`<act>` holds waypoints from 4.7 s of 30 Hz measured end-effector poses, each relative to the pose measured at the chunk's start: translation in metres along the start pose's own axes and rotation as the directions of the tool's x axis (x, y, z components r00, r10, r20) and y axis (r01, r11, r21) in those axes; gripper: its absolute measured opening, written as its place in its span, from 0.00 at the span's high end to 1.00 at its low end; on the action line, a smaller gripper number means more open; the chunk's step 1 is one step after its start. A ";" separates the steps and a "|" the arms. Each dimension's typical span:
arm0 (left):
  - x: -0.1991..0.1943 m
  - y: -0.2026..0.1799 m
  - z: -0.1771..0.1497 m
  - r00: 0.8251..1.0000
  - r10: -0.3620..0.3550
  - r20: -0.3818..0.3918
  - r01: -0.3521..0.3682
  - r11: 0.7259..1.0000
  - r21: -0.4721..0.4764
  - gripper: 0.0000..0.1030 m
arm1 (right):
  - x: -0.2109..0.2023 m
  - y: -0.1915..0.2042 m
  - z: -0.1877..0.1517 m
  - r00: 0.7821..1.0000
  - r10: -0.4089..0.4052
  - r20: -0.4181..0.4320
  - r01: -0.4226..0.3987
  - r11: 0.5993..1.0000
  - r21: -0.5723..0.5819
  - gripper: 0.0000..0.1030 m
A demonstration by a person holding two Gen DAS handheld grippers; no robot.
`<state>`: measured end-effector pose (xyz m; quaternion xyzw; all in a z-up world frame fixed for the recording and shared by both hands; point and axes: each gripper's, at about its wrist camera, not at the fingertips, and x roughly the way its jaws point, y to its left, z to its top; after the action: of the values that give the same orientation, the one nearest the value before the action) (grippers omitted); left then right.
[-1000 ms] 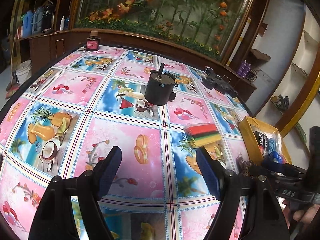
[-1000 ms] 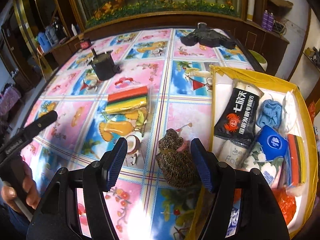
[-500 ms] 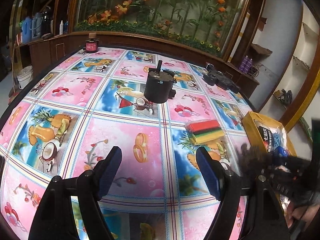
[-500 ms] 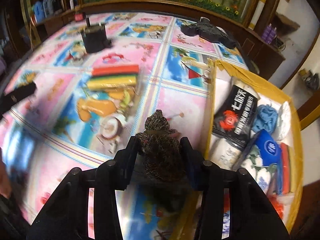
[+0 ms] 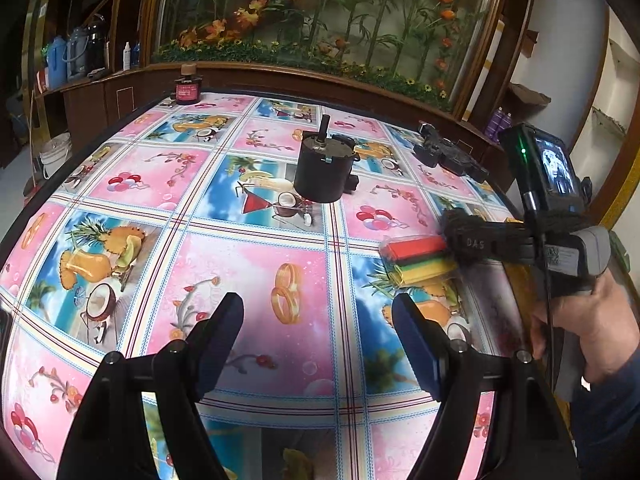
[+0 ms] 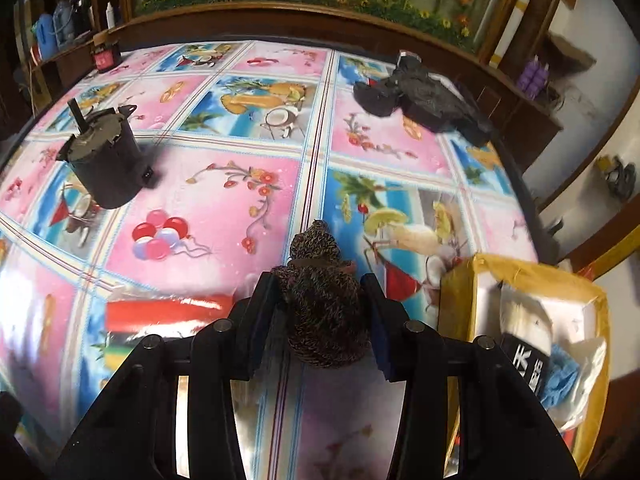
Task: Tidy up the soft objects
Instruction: 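Grasp the brown mesh scrubber with the right tool while the left tool moves to the small multicolour sponge pack, then hold the scrubber in the right tool while the left tool approaches the bagged multicolour sponge pack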
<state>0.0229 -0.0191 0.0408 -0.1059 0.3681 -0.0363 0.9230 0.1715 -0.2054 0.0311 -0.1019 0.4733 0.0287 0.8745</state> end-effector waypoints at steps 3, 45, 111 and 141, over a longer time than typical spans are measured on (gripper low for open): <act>-0.002 0.000 0.000 1.000 0.001 0.008 -0.001 1.000 -0.001 0.26 | -0.006 0.015 -0.002 1.000 0.011 0.010 -0.011 0.999 -0.045 0.59; 0.000 -0.033 -0.008 0.999 -0.009 0.033 0.004 0.988 0.155 0.26 | -0.075 -0.020 -0.087 0.892 0.192 0.410 -0.319 0.909 0.269 0.59; 0.011 -0.024 -0.006 0.965 0.017 -0.261 0.113 0.872 0.476 0.22 | -0.085 -0.052 -0.091 0.846 0.298 0.442 -0.456 0.835 0.309 0.59; 0.020 -0.028 -0.029 0.928 -0.071 -0.366 0.208 0.913 0.350 0.21 | -0.083 -0.043 -0.089 0.840 0.330 0.431 -0.478 0.827 0.298 0.59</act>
<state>0.0175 -0.0538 0.0134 0.0577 0.5015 -0.1923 0.8416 0.0590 -0.2621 0.0594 0.1873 0.3112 0.1390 0.9213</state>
